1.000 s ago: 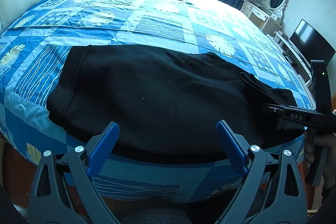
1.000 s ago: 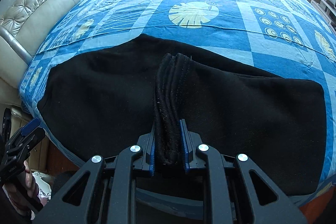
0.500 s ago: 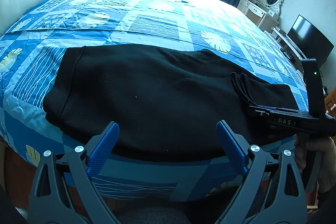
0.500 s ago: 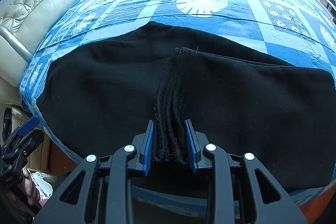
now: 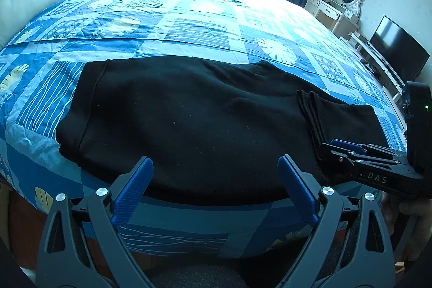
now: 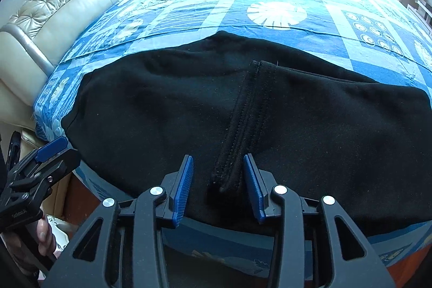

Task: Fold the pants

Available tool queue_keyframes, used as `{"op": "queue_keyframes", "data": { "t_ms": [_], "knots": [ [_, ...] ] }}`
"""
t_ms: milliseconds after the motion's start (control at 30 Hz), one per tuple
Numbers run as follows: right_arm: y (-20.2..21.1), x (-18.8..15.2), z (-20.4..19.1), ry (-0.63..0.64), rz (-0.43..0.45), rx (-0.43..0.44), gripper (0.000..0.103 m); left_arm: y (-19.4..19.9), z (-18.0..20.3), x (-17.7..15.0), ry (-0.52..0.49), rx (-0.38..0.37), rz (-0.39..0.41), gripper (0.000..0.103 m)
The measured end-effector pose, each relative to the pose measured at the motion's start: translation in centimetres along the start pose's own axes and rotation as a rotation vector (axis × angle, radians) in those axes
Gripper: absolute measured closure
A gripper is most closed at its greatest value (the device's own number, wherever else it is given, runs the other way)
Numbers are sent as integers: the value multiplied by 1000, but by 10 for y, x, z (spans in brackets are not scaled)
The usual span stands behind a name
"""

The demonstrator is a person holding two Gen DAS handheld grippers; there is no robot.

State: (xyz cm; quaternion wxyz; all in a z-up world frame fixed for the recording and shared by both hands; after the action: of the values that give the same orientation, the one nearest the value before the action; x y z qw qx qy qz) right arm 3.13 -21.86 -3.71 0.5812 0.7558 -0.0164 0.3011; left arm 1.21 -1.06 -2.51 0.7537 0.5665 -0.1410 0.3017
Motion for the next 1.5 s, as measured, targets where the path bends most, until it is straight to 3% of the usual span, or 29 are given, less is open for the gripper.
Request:
{"op": "queue_keyframes", "data": {
  "t_ms": [100, 200, 267, 433, 533, 600, 633, 733, 767, 833, 933, 1100, 1333, 1500],
  "knots": [
    [26, -2, 1, 14, 99, 105, 55, -2, 1, -2, 3, -7, -12, 10],
    [53, -1, 31, -50, 172, 167, 50, -3, 3, -3, 2, -15, -24, 10],
    [71, -1, 70, -130, 222, 187, 50, -2, 4, -4, -5, -17, -24, 10],
    [94, -30, 221, -478, 306, 11, 50, -2, 7, -6, 7, -28, -29, 10],
    [67, -54, 288, -665, 226, 76, 50, -5, 10, -7, 13, -36, -44, 10],
    [46, -63, 309, -736, 216, 208, 50, -7, 11, -9, 9, -38, -51, 10],
    [35, -66, 314, -773, 208, 278, 50, -7, 12, -11, 5, -37, -53, 10],
    [14, -71, 321, -825, 198, 357, 50, -9, 13, -13, -6, -30, -62, 10],
    [10, -72, 321, -825, 200, 364, 56, -10, 13, -15, -7, -29, -66, 10],
    [1, -74, 321, -824, 171, 357, 79, -13, 13, -16, -8, -24, -74, 10],
    [-5, -76, 318, -821, 164, 341, 84, -16, 12, -18, -6, -24, -85, 10],
    [-3, -78, 318, -839, 190, 360, 83, -20, 12, -20, -8, -27, -96, 10],
    [23, -114, 301, -903, 247, 495, 63, -17, 7, -18, -3, -25, -92, 10],
    [37, -149, 279, -899, 220, 540, 59, -17, 7, -17, 12, -35, -98, 10]
  ]
}}
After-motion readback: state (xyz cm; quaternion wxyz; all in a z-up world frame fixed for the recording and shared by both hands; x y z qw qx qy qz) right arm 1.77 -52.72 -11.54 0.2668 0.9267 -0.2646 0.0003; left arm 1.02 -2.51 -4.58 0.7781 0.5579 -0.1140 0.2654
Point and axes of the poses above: each gripper's, at about its wrist camera, not at the fingertips, and y roughly against the way its jaws point, z to its right, x to its top, the point moved 2 cm from there along -y, roughly the way its jaws point, and after that the axes turned 11 degrees about y, right-handed, at the moved point
